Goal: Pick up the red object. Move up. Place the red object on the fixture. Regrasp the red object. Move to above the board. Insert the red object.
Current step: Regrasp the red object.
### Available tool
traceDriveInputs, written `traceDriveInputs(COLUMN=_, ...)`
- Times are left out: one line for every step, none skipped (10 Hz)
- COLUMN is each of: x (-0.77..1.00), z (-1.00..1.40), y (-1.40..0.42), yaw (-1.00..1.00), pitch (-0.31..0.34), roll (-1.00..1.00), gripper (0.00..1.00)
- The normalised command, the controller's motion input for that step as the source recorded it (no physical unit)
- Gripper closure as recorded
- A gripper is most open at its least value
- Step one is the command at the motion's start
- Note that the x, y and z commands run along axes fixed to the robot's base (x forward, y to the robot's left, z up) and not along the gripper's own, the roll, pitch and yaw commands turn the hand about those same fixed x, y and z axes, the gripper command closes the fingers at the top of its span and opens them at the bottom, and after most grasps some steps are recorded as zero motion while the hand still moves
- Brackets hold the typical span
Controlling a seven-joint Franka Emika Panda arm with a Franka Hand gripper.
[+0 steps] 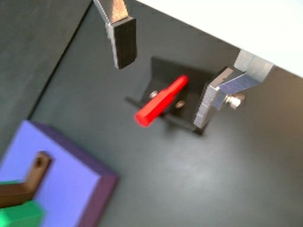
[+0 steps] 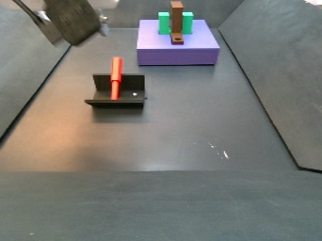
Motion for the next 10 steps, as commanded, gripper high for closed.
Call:
traceDriveInputs(x=0.34, z=0.0, y=0.17, yaw=0.04, pitch=0.0, roll=1.0, gripper=0.0)
traceDriveInputs(x=0.29, z=0.0, y=0.14, yaw=0.15, pitch=0.0, roll=1.0, gripper=0.0)
traceDriveInputs(x=0.23, z=0.0, y=0.12, yaw=0.2, pitch=0.0, roll=1.0, gripper=0.0)
traceDriveInputs(x=0.21, z=0.0, y=0.13, yaw=0.19, pitch=0.0, roll=1.0, gripper=0.0)
traceDriveInputs(x=0.23, z=0.0, y=0.1, yaw=0.23, pitch=0.0, roll=1.0, gripper=0.0)
traceDriveInputs(x=0.27, z=0.0, y=0.0, yaw=0.39, pitch=0.094, roll=1.0, gripper=0.0)
traceDriveInputs(x=0.22, z=0.0, y=0.0, yaw=0.45, pitch=0.094, roll=1.0, gripper=0.0)
traceDriveInputs(x=0.2, z=0.0, y=0.0, yaw=0.46, pitch=0.086, roll=1.0, gripper=0.0)
traceDriveInputs(x=0.2, z=0.0, y=0.0, yaw=0.45, pitch=0.077, roll=1.0, gripper=0.0)
traceDriveInputs(x=0.18, z=0.0, y=0.0, yaw=0.39, pitch=0.091, roll=1.0, gripper=0.0)
